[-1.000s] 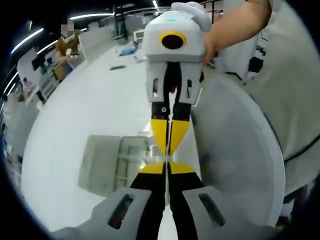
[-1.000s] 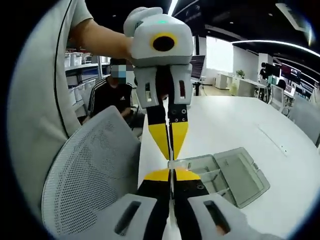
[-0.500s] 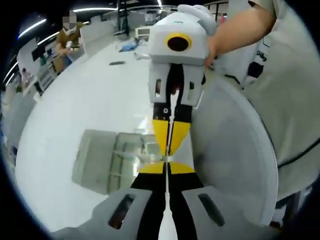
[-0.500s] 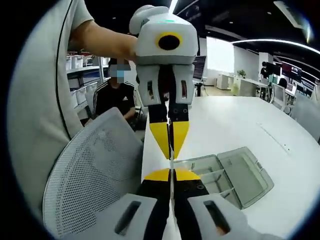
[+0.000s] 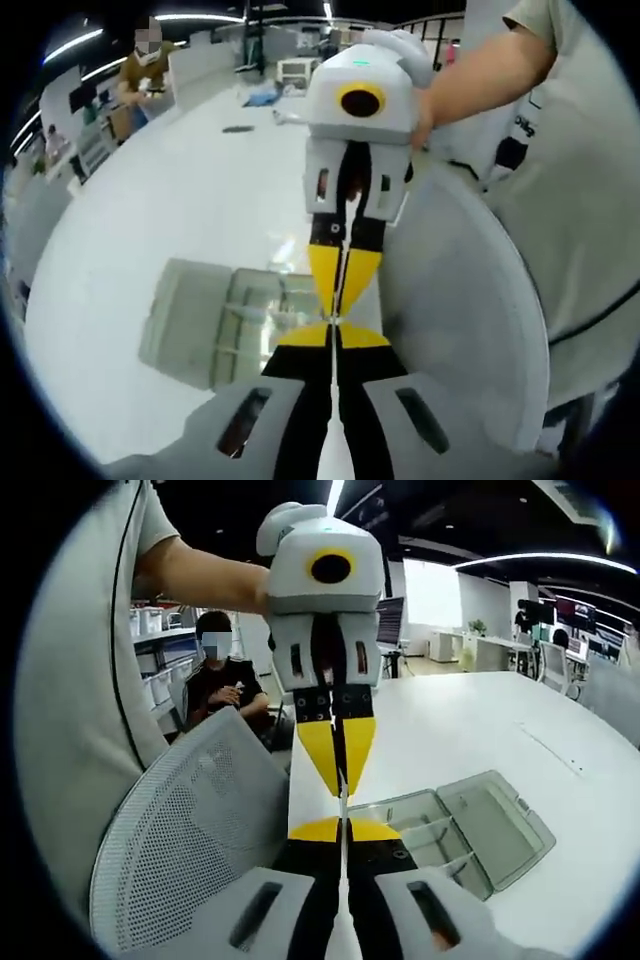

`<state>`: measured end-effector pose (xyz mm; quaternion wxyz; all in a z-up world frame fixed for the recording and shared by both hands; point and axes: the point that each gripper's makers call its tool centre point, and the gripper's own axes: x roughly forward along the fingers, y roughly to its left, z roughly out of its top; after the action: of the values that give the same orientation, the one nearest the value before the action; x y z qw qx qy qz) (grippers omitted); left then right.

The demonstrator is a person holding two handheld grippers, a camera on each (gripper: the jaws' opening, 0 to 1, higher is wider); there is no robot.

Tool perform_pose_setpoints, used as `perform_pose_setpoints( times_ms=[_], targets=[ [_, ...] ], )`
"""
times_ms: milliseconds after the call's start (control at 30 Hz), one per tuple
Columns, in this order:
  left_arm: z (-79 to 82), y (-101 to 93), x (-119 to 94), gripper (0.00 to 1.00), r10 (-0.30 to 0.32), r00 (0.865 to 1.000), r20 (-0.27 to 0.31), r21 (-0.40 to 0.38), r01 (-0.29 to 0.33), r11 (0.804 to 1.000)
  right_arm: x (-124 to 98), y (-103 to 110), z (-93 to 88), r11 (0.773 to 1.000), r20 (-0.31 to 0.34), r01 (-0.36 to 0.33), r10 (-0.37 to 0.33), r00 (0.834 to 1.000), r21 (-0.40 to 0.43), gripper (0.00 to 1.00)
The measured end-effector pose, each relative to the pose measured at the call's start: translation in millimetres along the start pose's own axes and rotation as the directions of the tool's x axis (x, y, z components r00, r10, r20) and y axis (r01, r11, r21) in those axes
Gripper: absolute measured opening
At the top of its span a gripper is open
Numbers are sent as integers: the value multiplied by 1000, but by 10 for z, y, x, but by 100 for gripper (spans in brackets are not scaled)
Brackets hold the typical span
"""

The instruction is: Insert the divider into the dual guide fixture by aligning both edges with the guide slots and pushing it downward to the bottom, including one-sided entry, uneven engagement, binding, and posture correction.

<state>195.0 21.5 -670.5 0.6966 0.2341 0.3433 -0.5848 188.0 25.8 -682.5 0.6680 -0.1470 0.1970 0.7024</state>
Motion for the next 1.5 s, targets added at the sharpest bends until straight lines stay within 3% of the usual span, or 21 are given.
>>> perform_pose_setpoints(
  times_ms=[400,700,900,1067,1500],
  targets=[
    [-19,18,25,0,10,998,-59,39,-7,999,14,-19,-18,1000,-27,20,-20,999,5,0],
    [-159,117,-32,0,29,992,-125,48,-23,999,-26,-83,-5,998,-22,55,-55,998,15,4],
    [-275,261,-93,0,52,982,-183,38,-46,998,-70,-137,-26,997,-19,77,-77,997,31,6],
    [-386,338,-126,0,46,966,-256,29,-39,999,-102,-158,-66,995,-32,91,-90,995,43,11],
    [-470,456,-106,0,36,942,-334,15,-33,999,-170,-164,-99,992,-39,112,-110,993,53,15]
  ],
)
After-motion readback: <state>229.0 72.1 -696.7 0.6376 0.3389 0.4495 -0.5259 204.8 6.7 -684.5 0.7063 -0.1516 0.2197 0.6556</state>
